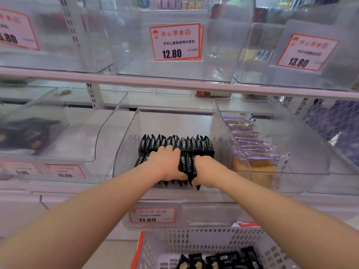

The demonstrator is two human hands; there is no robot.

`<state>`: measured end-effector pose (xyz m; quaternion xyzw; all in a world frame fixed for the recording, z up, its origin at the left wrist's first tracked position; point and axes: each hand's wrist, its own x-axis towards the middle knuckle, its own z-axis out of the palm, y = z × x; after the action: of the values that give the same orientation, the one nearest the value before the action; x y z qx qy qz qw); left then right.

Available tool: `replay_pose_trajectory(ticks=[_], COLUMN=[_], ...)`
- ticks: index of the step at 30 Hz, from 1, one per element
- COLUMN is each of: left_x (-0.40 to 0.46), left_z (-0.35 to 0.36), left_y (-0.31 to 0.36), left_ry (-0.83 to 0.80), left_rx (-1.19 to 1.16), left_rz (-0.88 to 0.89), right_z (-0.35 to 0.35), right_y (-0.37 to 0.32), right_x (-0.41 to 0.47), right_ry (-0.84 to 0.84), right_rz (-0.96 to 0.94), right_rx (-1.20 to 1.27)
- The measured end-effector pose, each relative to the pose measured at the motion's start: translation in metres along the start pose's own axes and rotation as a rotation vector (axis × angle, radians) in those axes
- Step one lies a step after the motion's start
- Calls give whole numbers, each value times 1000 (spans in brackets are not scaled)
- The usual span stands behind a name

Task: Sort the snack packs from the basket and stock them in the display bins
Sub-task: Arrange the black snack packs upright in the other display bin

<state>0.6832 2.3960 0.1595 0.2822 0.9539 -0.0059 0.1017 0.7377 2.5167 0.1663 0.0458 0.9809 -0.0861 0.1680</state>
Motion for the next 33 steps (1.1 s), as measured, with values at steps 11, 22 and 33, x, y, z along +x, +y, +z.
replay_pose_trajectory(ticks=[11,22,33], left_x=[-12,-98,-92], left_z=[-6,-50,110], left_y=[0,37,105], left_ry=[-120,320,-285], left_rx=[112,36,98], left_rz=[104,572,540], right_z=[3,-21,149], right_y=[3,29,169], right_x=[4,-117,-135], right_ry=[77,543,4], right_rz=[-49,-380,-120], right_rx=[-51,-108,181])
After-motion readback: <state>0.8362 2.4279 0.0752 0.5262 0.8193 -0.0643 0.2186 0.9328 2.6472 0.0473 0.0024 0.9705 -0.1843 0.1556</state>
